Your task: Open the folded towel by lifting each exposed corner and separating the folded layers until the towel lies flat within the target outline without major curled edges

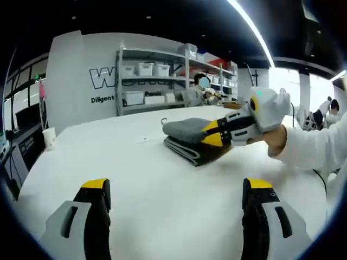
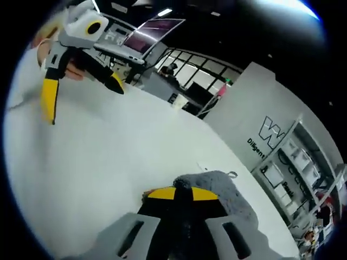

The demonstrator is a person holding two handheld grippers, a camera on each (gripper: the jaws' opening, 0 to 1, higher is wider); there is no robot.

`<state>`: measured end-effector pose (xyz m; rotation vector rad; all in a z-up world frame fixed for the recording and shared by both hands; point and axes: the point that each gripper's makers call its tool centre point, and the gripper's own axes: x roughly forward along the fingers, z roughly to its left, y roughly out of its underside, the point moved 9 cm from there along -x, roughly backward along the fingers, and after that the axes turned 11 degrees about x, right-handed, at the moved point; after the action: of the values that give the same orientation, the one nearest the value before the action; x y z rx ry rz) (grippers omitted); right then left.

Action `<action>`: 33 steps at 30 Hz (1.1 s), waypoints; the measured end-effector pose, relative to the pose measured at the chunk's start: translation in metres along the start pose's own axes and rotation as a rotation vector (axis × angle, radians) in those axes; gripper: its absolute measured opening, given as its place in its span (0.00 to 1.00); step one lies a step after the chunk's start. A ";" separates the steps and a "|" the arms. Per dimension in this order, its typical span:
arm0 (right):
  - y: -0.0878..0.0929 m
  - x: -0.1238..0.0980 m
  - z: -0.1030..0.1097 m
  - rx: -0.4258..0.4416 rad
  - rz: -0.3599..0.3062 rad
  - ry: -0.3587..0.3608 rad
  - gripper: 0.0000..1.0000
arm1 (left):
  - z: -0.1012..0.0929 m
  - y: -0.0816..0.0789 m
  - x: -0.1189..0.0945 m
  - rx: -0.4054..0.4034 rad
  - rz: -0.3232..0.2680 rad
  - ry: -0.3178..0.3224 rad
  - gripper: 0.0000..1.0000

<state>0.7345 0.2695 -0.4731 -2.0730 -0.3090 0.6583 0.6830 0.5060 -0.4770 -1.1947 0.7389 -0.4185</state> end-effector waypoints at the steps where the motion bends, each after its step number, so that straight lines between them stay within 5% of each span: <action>1: 0.000 -0.001 -0.001 0.001 -0.007 0.005 0.01 | 0.000 0.000 0.000 0.001 -0.001 0.000 1.00; 33: -0.002 -0.044 -0.051 0.182 -0.189 0.059 0.00 | 0.011 0.000 0.004 0.020 -0.018 -0.036 1.00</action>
<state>0.7266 0.2153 -0.4343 -1.8596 -0.3916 0.4914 0.6939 0.5112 -0.4766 -1.1878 0.6919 -0.4178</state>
